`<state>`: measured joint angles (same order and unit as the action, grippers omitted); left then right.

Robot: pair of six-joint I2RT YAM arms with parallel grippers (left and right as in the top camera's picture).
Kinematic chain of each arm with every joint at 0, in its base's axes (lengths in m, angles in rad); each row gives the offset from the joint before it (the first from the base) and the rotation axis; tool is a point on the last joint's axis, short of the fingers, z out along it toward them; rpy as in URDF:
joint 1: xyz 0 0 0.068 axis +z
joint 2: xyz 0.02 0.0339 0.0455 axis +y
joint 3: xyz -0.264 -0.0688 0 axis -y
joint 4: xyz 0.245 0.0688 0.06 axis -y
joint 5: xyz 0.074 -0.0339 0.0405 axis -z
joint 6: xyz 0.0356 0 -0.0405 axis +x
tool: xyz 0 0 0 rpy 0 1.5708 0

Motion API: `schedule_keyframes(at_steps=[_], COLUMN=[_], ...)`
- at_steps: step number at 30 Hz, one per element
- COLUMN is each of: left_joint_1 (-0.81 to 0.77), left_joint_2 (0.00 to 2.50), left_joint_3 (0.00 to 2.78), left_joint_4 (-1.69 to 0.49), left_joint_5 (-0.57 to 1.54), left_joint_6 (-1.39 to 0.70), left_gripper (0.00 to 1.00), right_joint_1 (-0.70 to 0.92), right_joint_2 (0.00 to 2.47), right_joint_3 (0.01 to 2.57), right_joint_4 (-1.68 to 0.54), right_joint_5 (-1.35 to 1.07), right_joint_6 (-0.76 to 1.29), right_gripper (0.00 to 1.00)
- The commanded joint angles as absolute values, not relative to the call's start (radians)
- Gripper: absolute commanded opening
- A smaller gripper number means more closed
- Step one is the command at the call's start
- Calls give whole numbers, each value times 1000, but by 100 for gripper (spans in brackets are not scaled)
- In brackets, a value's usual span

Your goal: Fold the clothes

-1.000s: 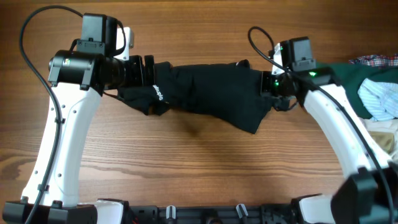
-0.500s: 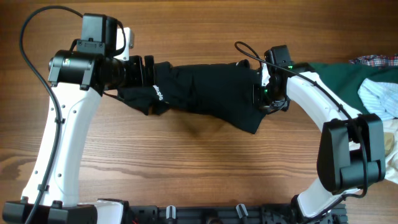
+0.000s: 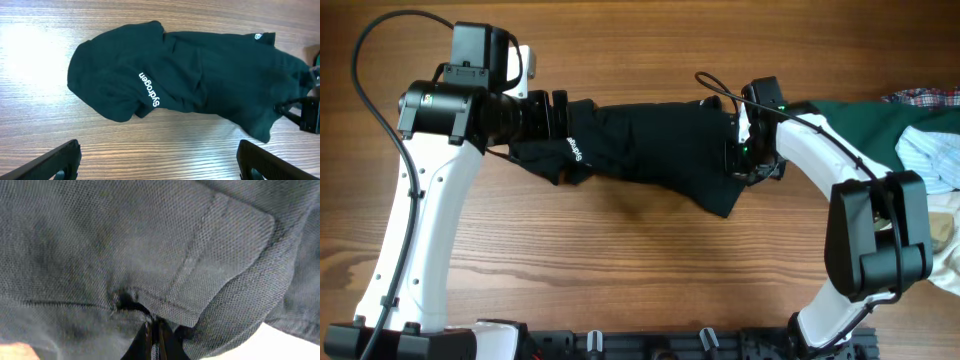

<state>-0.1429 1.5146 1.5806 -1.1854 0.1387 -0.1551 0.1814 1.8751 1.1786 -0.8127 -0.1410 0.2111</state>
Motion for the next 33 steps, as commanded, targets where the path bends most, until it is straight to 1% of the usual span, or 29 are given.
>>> schedule_keyframes(at_steps=[1,5,8,11,18,21,24,26,30,33], left_joint_1=[-141,-141,-141,-141,-141,-141,-141,-141,-141,-141], left_joint_2=[1511,1511,1512,1517,1563,1627,1704,1749,1830,1877], left_joint_3=[1592,1592,1592,1592,1591,1591,1591,1591,1591,1591], left_joint_4=[-1179,-1167,-1149,-1117,-1060,-1029,-971,-930,-881,-855], left_joint_5=[144,144,144,144,145,183,190,190,193,193], left_joint_6=[-165,-165,-165,-165,-165,-168,-195,-196,-195,-194], left_gripper=[100,100,100,100,100,100,100,100,100,100], right_joint_1=[179,179,179,179,179,179,179,179,179,179], right_joint_2=[1746,1475,1320,1235,1242,1256,1275,1290,1344,1370], right_joint_3=[1217,1218,1218,1218,1218,1216,1185,1168,1164,1164], right_joint_4=[-873,-883,-859,-861,-962,-1043,-1107,-1153,-1310,-1328], right_joint_5=[-174,-173,-171,-154,-154,-154,-154,-149,7,23], right_joint_6=[205,156,130,130,131,136,183,241,497,527], right_gripper=[4,4,4,4,4,4,4,4,5,4])
